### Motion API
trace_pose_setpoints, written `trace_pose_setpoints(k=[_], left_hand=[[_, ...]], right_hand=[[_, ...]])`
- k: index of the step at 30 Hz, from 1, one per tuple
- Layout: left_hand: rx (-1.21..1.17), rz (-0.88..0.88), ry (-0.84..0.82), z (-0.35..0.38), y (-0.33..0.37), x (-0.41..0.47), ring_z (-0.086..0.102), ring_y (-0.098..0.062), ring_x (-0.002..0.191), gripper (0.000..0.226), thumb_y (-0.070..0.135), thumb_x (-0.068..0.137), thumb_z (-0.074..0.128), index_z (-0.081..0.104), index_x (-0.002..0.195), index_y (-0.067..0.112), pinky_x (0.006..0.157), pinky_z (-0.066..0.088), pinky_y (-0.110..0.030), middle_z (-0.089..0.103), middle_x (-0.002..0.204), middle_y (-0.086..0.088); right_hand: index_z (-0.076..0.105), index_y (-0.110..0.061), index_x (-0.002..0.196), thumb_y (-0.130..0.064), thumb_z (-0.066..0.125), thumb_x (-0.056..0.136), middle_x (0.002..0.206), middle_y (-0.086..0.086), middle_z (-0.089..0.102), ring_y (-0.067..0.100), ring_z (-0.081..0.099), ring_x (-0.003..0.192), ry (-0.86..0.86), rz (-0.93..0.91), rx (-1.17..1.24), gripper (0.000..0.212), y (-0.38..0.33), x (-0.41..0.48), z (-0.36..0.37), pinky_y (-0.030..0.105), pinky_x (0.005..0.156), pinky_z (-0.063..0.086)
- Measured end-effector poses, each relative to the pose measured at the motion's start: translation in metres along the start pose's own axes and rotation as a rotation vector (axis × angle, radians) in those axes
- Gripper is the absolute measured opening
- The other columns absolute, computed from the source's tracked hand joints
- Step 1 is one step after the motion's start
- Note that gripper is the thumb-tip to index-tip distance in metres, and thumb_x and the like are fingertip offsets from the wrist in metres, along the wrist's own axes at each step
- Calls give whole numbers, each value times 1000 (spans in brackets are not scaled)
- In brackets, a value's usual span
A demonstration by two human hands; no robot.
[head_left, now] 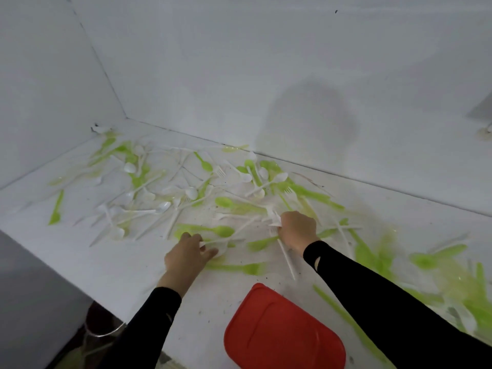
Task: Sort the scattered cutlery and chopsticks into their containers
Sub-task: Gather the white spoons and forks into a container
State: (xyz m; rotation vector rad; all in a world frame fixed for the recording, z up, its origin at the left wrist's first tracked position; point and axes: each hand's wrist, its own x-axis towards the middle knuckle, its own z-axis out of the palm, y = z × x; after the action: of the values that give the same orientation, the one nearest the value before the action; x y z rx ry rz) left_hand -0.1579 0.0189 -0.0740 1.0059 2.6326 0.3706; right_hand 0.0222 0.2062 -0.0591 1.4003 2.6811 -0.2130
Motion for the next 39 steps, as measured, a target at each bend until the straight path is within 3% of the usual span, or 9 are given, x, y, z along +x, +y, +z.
trace_pose_setpoints(k=[6, 9, 13, 18, 24, 28, 32, 35, 39], left_hand=[[-126, 78, 129, 9, -3, -17, 61, -24, 91, 29, 44, 91, 61, 63, 100, 17, 71, 43, -32, 47, 99, 3], [-311, 104, 224, -12, -4, -10, 61, -28, 93, 23, 32, 89, 65, 63, 100, 12, 74, 40, -30, 59, 96, -3], [-430, 153, 469, -67, -7, -1, 62, -33, 83, 20, 19, 93, 65, 62, 105, 3, 71, 34, -27, 66, 85, -14], [-462, 258, 654, -106, -3, 6, 52, -16, 84, 16, 14, 98, 56, 65, 106, 4, 71, 31, -16, 60, 91, 0], [-533, 353, 534, -90, 31, 4, 55, -16, 80, 17, 7, 100, 47, 63, 107, 5, 68, 35, -18, 65, 97, 3], [-757, 35, 251, -68, 15, 15, 65, -20, 65, 23, 25, 101, 51, 55, 105, 3, 68, 58, -36, 67, 83, -10], [-567, -238, 80, -37, -10, 17, 57, -23, 52, 36, 35, 97, 54, 53, 97, 0, 64, 47, -35, 60, 65, -11], [-379, -248, 12, -17, -27, 14, 61, -27, 64, 43, 41, 91, 63, 52, 95, 0, 61, 39, -31, 60, 65, -10], [-355, -223, -29, -10, -31, 16, 61, -38, 101, 36, 32, 87, 71, 54, 93, 1, 73, 42, -33, 59, 92, -14]], right_hand=[[64, -12, 98, -18, 54, 92, 90, 3, 64, 27, 65, 89, -8, 83, 46, 13, 16, -10, -9, 26, 65, 35], [56, -12, 87, -28, 58, 88, 79, 0, 55, 26, 58, 77, 3, 161, 285, 17, 31, -17, -16, 28, 63, 37], [61, -10, 80, -33, 61, 84, 74, 2, 65, 25, 61, 71, 82, 241, 641, 23, 46, -20, -34, 31, 64, 45], [47, -13, 62, -28, 61, 92, 62, 2, 48, 22, 49, 61, 270, 218, 918, 36, 40, -27, -68, 29, 54, 31], [58, -15, 81, -33, 56, 95, 59, -4, 37, 9, 35, 50, 168, -35, 1011, 23, 9, -50, -97, 24, 50, 27], [60, -11, 86, -34, 55, 95, 62, -8, 44, 8, 40, 53, 149, -60, 919, 26, 3, -61, -85, 18, 47, 28], [57, -12, 89, -33, 56, 96, 72, -3, 52, 11, 49, 62, 60, -77, 854, 23, -3, -68, -66, 24, 54, 35], [57, -13, 90, -29, 56, 96, 77, -2, 56, 12, 53, 67, -34, -96, 834, 17, -8, -70, -58, 24, 57, 38], [50, -25, 77, -30, 56, 97, 70, -9, 52, 5, 48, 60, -116, -146, 825, 21, -11, -75, -53, 19, 53, 33]])
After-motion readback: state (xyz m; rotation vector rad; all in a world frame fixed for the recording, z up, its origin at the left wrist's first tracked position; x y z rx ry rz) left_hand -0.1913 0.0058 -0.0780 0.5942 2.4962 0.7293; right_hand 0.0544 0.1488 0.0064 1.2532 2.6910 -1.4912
